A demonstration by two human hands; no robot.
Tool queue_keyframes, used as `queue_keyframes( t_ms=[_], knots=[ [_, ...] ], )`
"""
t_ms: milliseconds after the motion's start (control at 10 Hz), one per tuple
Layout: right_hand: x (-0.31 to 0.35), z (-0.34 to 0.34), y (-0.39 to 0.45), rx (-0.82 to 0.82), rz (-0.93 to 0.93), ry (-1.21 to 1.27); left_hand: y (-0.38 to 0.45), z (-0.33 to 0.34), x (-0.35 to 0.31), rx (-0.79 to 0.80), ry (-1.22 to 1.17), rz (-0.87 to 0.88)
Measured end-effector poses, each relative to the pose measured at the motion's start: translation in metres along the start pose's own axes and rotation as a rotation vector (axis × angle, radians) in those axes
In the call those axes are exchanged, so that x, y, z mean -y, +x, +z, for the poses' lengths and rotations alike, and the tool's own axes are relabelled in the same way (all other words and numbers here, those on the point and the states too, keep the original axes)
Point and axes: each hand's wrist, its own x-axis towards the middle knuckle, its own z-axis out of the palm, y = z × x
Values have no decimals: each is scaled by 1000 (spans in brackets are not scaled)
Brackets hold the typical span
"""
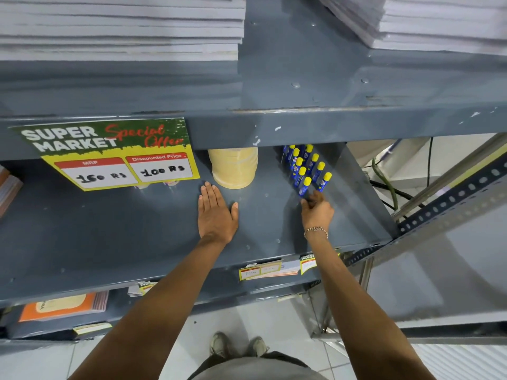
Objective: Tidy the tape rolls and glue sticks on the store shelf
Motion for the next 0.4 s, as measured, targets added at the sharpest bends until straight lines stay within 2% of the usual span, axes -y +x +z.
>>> queue_keyframes(
  t_ms=[100,200,400],
  knots=[
    [-9,-1,-32,-41,-103,-84,-12,-3,-7,-43,-4,76],
    [-18,5,-69,18,-356,-215,-36,-5,-12,-107,27,142],
    [-23,-25,-106,-93,-653,-495,-99,-29,-32,-387,153,299]
  ],
)
